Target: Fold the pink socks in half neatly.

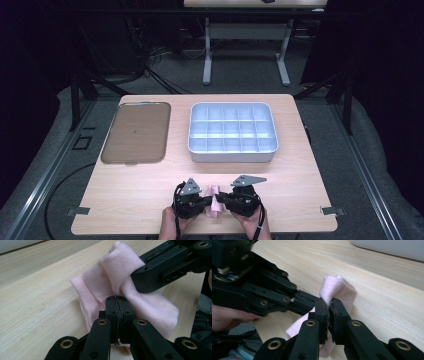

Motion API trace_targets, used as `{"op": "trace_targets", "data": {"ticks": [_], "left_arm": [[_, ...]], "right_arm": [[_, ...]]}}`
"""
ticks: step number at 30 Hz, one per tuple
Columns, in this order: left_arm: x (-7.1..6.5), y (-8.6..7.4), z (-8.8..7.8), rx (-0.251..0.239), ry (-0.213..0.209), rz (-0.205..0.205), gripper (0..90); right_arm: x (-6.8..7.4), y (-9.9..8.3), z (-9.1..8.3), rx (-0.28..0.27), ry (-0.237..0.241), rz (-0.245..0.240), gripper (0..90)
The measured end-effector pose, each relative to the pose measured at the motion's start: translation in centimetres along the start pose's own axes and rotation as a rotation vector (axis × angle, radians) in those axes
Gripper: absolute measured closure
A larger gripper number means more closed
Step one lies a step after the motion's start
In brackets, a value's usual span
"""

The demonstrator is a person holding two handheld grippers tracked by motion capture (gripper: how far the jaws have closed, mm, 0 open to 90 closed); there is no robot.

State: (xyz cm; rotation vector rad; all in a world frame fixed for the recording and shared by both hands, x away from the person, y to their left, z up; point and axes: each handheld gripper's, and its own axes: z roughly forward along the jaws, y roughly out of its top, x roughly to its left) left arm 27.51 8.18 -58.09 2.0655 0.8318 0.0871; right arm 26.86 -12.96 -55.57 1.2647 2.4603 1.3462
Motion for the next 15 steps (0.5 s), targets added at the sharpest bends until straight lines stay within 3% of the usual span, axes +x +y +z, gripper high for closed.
{"op": "trace_targets", "data": {"ticks": [5,9,15], "left_arm": [[0.0,0.1,-1.2,-0.008,0.019,0.004,80.8],[0.1,0.0,-2.2,0.006,0.074,0.013,79.5],[0.7,-0.6,-1.4,0.043,0.093,0.014,83.1]], "right_arm": [[-0.5,-0.3,-0.4,-0.018,-0.005,0.027,85.3],[-0.5,-0.4,-0.7,-0.026,-0.011,0.03,85.3],[-0.4,-0.1,-0.6,-0.019,-0.012,0.019,85.2]]}}
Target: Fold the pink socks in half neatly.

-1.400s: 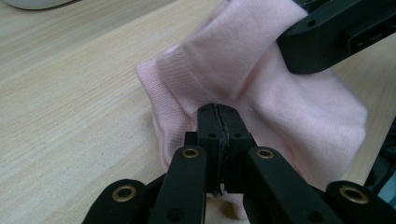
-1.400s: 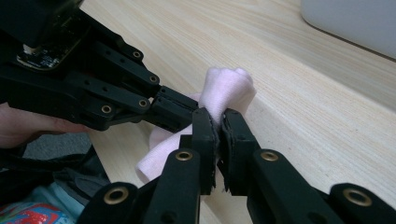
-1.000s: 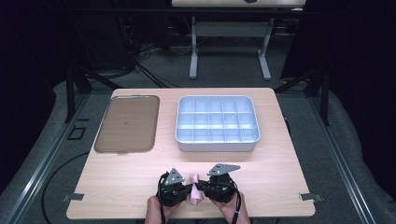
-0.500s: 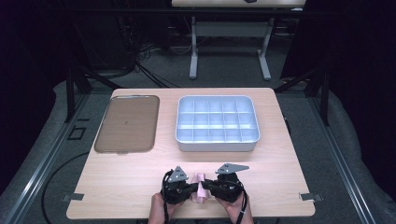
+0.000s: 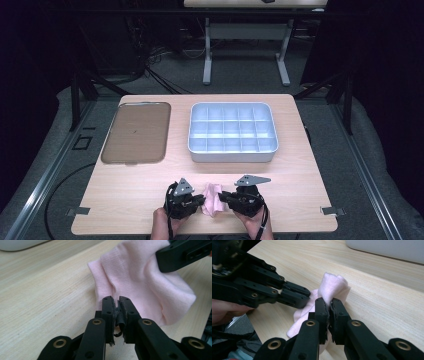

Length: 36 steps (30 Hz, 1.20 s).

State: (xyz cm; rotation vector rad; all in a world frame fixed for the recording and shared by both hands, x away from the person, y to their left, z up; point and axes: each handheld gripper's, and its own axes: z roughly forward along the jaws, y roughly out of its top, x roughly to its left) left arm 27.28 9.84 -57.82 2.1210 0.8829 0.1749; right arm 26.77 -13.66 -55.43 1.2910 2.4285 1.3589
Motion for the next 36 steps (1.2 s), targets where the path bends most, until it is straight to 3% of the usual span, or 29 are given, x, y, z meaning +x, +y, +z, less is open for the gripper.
{"op": "trace_targets", "data": {"ticks": [12,24,28,33,36], "left_arm": [[0.1,-0.2,0.7,-0.005,-0.021,-0.016,86.3],[0.5,-0.4,0.6,-0.006,-0.052,-0.031,85.9],[0.8,-0.6,0.0,0.002,-0.042,-0.033,81.4],[1.6,-0.5,-1.7,-0.031,-0.018,-0.068,79.5],[2.0,0.3,-2.4,-0.048,-0.011,-0.064,78.0]], "right_arm": [[1.3,1.3,1.7,0.044,-0.017,-0.061,85.1],[0.8,1.2,3.5,0.09,-0.012,-0.023,84.8],[0.8,1.1,3.8,0.094,-0.018,-0.033,84.8],[1.0,1.0,4.0,0.106,-0.034,-0.042,84.6],[1.2,1.0,4.1,0.11,-0.044,-0.058,84.5]]}}
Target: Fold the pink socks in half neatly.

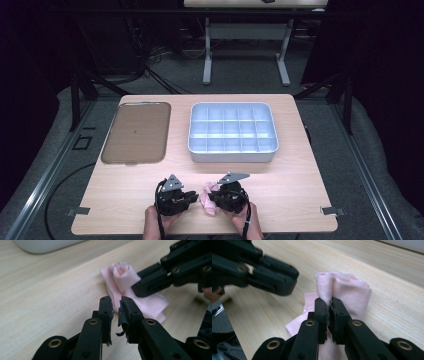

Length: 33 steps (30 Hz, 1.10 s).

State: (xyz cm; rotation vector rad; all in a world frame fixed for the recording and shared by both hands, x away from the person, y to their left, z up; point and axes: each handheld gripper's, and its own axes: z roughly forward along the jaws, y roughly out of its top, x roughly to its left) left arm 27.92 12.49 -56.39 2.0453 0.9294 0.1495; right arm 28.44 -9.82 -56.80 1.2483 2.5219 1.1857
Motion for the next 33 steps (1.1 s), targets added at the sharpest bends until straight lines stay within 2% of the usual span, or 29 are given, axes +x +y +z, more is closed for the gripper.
{"op": "trace_targets", "data": {"ticks": [2,3,9,14,16,21,23,27,30,33], "left_arm": [[-0.2,0.8,0.0,-0.005,-0.003,0.014,75.5],[-0.3,1.1,0.1,0.0,-0.004,0.029,74.3],[-0.9,2.7,0.9,-0.002,-0.001,0.059,67.3],[-1.0,3.2,1.9,0.015,0.009,0.061,64.1],[-1.0,3.4,2.3,0.022,0.023,0.056,63.8],[-0.9,3.7,3.0,0.092,0.072,0.064,65.5],[-0.9,3.6,3.2,0.101,0.086,0.067,65.9],[-0.9,3.5,3.4,0.118,0.096,0.074,66.9],[-0.9,3.3,3.5,0.114,0.095,0.065,69.5],[-1.0,3.1,3.7,0.105,0.103,0.07,70.8]], "right_arm": [[0.2,0.0,0.1,-0.005,-0.014,-0.004,84.3],[0.3,0.0,0.0,0.01,-0.018,-0.011,84.2],[0.4,0.1,0.0,0.016,-0.025,-0.02,83.8],[0.5,0.1,0.1,0.01,-0.027,-0.024,83.3],[0.5,0.1,0.1,0.011,-0.027,-0.024,83.0],[0.7,0.1,0.0,0.018,-0.017,-0.034,75.6],[0.8,0.1,0.0,0.026,-0.021,-0.049,74.4],[0.6,0.1,-0.1,0.022,0.004,-0.046,73.0],[0.4,0.0,-0.1,0.013,0.035,-0.042,69.0],[0.4,-0.1,-0.2,0.012,0.053,-0.043,68.8]]}}
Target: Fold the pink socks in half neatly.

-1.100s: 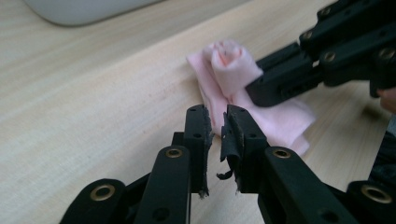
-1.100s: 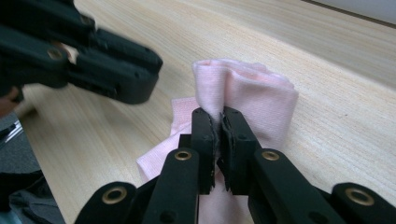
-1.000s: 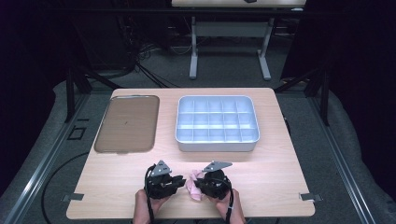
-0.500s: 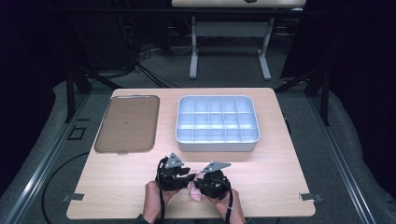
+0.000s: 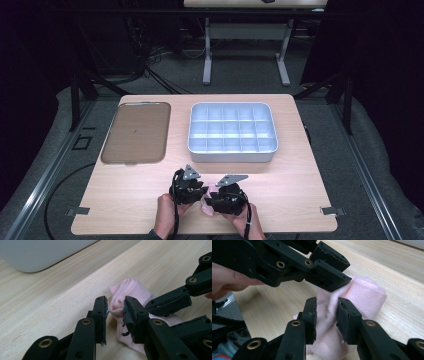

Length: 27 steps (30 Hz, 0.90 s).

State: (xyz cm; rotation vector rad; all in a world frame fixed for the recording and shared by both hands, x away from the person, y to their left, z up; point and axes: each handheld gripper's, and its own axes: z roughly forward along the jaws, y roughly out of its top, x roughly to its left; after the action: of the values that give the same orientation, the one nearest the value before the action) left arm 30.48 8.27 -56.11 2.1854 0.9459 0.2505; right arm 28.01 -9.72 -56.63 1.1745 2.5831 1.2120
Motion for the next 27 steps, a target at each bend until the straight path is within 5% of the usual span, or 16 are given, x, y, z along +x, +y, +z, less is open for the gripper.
{"op": "trace_targets", "data": {"ticks": [7,13,20,24,27], "left_arm": [[0.3,0.2,-0.7,-0.056,-0.044,-0.031,69.6],[0.0,0.8,-0.2,-0.053,-0.065,-0.002,71.8],[-0.5,0.9,-0.6,-0.113,-0.092,0.043,85.6],[-0.3,1.0,-0.1,-0.087,-0.095,0.038,87.0],[-0.6,1.1,-0.6,-0.114,-0.094,0.04,87.1]], "right_arm": [[-0.1,0.0,0.1,0.003,0.004,-0.009,70.3],[-0.1,-0.1,0.2,-0.004,0.002,-0.012,70.3],[-0.1,-0.2,0.2,-0.008,-0.006,-0.013,71.4],[0.0,-0.1,0.2,-0.001,-0.008,-0.02,71.4],[-0.1,-0.1,0.2,0.001,-0.006,-0.022,71.6]]}}
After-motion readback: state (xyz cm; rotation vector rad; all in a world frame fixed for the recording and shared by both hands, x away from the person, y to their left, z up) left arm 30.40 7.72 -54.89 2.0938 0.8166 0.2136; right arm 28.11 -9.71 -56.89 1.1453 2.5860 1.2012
